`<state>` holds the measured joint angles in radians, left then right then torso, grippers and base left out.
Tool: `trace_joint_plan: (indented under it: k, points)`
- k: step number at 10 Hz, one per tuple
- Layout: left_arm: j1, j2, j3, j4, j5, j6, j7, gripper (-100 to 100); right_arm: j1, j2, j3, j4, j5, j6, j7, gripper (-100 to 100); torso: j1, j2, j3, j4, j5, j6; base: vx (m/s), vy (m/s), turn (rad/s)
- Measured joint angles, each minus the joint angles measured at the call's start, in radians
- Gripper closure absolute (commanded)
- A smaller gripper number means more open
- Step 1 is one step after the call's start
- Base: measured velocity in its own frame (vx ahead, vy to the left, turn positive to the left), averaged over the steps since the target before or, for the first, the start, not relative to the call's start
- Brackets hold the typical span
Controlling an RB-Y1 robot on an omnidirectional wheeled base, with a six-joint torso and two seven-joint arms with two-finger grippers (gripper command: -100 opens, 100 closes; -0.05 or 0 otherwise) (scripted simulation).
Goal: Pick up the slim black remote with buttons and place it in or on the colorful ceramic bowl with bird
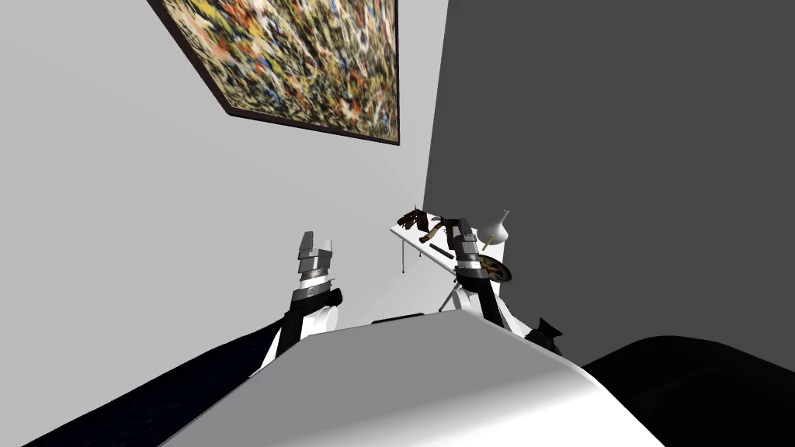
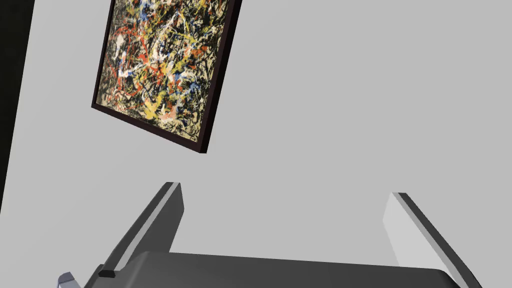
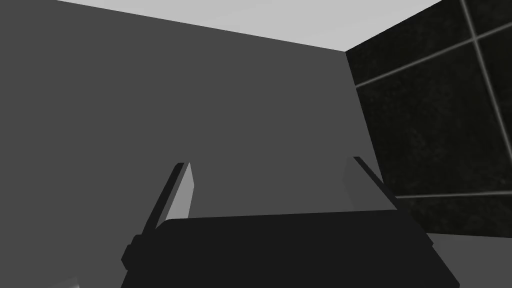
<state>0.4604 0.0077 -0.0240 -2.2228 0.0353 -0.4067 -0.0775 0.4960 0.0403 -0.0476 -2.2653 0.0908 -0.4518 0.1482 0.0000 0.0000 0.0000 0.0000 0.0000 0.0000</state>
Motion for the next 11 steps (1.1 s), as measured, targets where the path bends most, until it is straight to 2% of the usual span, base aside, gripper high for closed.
trace_joint_plan:
  k: [11]
  points:
    - [0.0,0.0,0.0,0.0,0.0,0.0,0.0,0,-0.01,-0.306,-0.099,0.03,0.064,-0.091,-0.01,-100,0.001,-0.002,-0.001,-0.001,0.0,0.0,0.021,0.019,-0.096]
